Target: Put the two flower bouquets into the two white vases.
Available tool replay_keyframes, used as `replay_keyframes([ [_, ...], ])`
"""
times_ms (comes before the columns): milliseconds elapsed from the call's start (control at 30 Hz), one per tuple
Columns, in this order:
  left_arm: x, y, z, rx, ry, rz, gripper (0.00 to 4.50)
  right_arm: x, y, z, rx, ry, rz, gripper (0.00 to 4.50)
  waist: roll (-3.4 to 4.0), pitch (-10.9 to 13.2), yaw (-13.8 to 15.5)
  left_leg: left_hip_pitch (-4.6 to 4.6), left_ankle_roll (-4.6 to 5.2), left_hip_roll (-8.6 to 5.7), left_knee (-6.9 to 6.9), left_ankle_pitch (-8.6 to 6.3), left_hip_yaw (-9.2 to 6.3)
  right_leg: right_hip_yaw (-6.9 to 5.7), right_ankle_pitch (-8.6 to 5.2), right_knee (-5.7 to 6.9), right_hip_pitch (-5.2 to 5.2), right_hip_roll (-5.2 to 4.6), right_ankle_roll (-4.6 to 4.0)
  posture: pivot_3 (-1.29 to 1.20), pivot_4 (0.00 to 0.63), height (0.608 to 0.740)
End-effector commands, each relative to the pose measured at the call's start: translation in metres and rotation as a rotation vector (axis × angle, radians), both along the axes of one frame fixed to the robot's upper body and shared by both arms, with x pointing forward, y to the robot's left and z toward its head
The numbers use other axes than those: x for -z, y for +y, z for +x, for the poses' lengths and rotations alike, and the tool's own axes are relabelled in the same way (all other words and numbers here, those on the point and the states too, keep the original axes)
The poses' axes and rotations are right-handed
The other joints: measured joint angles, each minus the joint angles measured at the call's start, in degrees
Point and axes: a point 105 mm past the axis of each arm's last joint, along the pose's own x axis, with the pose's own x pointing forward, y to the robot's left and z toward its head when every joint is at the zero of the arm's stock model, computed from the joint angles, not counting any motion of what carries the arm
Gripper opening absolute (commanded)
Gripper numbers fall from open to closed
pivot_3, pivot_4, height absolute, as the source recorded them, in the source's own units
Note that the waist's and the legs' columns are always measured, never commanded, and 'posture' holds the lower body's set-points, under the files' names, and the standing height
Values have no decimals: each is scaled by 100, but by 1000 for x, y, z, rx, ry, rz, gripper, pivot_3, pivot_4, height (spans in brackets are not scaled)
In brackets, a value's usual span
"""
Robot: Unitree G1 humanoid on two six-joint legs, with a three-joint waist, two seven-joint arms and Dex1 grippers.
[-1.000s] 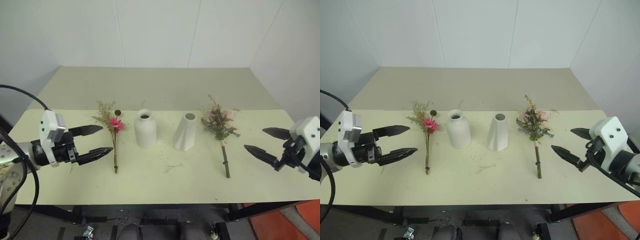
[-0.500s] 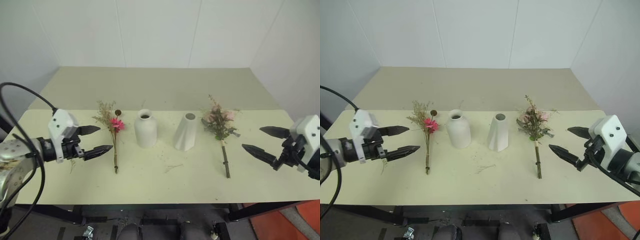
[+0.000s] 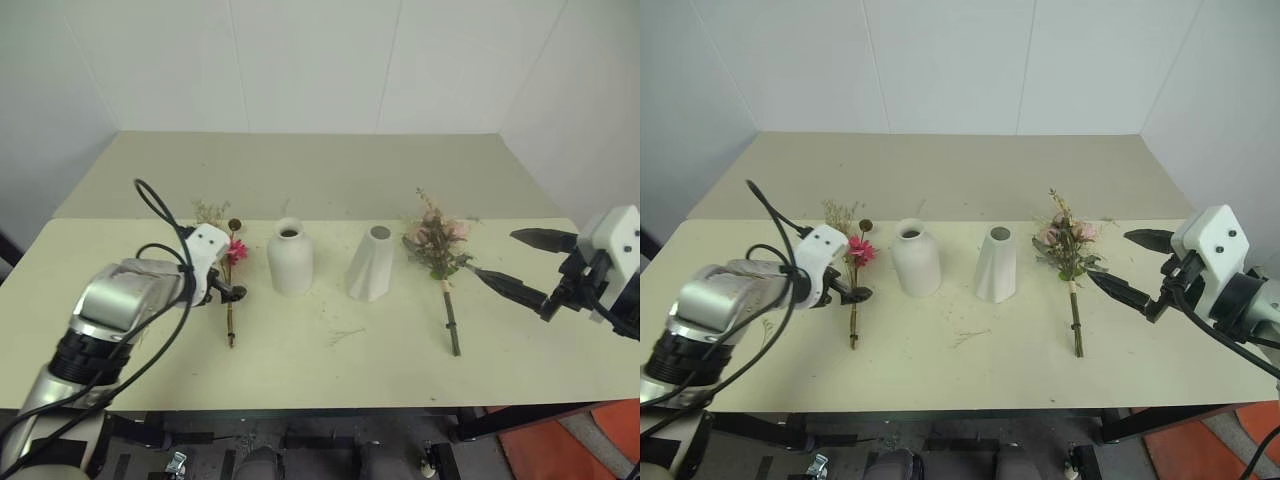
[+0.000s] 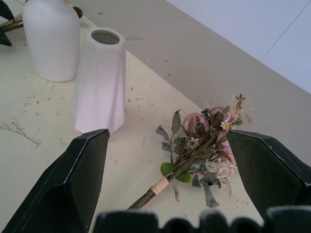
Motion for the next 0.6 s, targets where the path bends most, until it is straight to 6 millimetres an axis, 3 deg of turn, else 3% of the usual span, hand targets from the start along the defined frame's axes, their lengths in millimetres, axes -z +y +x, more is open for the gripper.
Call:
replay_keyframes([
  [33,-7,3,9,-39,-33,18,4500,-13,5,-6,-25,-63,-21,4489,0,0,10,2,0,0,0,0,0,0,0,2,1,0,0,0,150,740],
  [100,-5,1,11,-45,-32,17,4500,-13,6,-7,-26,-64,-20,4489,0,0,25,8,0,-1,1,0,0,0,0,3,9,-1,0,0,150,740],
  [200,-4,3,14,-56,-36,25,3912,-12,7,-8,-26,-65,-18,4500,0,0,30,8,0,-1,3,0,0,-1,0,2,11,-2,0,0,150,740],
  [600,-21,16,23,-114,-162,24,174,-10,8,-11,-34,-57,-13,4500,0,0,29,5,0,-2,3,0,-1,-1,0,3,8,-2,0,0,150,740],
])
